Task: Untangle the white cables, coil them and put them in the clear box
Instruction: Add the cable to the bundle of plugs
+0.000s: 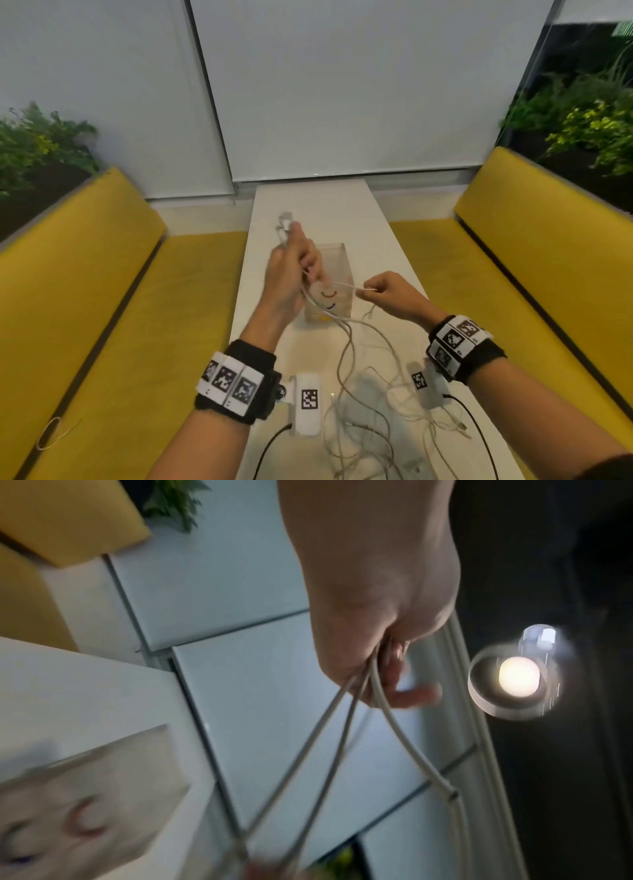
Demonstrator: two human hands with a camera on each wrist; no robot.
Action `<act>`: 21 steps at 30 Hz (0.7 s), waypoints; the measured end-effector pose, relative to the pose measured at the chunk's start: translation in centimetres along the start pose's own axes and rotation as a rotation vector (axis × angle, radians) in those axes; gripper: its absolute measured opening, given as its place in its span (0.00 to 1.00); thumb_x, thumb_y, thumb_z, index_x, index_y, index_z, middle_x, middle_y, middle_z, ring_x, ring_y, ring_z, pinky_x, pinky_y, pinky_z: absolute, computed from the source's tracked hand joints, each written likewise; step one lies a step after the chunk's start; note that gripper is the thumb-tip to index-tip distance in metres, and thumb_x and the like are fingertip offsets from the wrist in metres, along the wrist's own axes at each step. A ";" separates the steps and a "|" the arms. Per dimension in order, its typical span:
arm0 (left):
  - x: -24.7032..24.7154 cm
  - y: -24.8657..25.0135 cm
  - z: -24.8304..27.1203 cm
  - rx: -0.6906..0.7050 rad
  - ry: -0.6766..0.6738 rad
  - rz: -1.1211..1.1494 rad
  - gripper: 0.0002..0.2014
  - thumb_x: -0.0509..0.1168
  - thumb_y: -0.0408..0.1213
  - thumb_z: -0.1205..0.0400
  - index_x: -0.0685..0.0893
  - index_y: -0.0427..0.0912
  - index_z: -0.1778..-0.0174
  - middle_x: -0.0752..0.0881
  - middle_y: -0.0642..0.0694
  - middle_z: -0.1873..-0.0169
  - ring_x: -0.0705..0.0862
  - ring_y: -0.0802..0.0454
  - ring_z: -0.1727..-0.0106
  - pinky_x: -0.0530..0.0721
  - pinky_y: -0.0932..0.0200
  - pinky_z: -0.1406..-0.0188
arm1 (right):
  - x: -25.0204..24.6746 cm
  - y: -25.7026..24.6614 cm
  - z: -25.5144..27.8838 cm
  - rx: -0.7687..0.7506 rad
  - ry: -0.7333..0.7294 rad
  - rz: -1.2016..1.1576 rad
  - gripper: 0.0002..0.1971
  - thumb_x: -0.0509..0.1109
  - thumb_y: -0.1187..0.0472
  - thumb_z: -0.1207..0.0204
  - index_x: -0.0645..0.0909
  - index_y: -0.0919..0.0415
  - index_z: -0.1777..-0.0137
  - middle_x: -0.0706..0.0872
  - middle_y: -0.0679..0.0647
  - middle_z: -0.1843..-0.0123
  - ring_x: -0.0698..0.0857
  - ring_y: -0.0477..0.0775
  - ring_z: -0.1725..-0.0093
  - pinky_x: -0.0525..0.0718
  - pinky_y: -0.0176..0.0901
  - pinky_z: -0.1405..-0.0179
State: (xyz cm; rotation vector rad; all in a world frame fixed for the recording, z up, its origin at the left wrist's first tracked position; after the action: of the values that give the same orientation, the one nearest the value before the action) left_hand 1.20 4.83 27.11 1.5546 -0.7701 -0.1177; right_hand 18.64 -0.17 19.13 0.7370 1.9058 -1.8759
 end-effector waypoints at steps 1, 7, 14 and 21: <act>-0.5 1.6 0.1 0.033 0.025 0.064 0.27 0.52 0.54 0.10 0.70 0.50 0.77 0.66 0.51 0.80 0.66 0.55 0.81 0.69 0.61 0.84 | -0.5 1.8 0.2 0.050 0.032 0.007 0.26 0.72 0.57 0.21 0.63 0.55 0.77 0.63 0.50 0.77 0.61 0.47 0.76 0.59 0.44 0.72; -5.9 9.6 1.1 0.181 0.267 0.094 0.24 0.53 0.54 0.09 0.65 0.49 0.71 0.57 0.49 0.76 0.51 0.53 0.77 0.48 0.56 0.82 | -2.9 10.7 2.7 0.310 0.171 0.033 0.25 0.74 0.49 0.25 0.62 0.52 0.75 0.63 0.47 0.77 0.63 0.49 0.74 0.62 0.49 0.68; -0.3 1.6 -0.1 0.020 -0.077 -0.709 0.12 0.71 0.48 0.17 0.89 0.44 0.46 0.80 0.60 0.76 0.72 0.65 0.79 0.67 0.69 0.82 | 0.1 1.7 0.6 0.229 -0.035 -0.021 0.05 0.63 0.60 0.17 0.71 0.57 0.54 0.74 0.48 0.63 0.70 0.47 0.66 0.69 0.39 0.66; 0.6 -3.2 0.5 -0.079 -0.280 -0.902 0.17 0.72 0.63 0.24 0.86 0.51 0.62 0.89 0.51 0.68 0.87 0.50 0.65 0.81 0.53 0.65 | -0.5 -6.8 2.3 -0.013 -0.190 -0.349 0.09 0.65 0.67 0.16 0.79 0.72 0.41 0.79 0.54 0.61 0.72 0.50 0.67 0.74 0.42 0.67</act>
State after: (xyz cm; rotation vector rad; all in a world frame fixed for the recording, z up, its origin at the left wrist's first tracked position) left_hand 2.72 3.86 24.30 1.7248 -0.2131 -1.0283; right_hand 14.71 -2.32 24.77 0.2190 2.0185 -2.0455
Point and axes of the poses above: each hand's wrist, its own z-axis away from the middle knuckle, its own x-axis out of the palm, y = z × x, the point moved 8 cm from there along -z, towards the middle knuckle
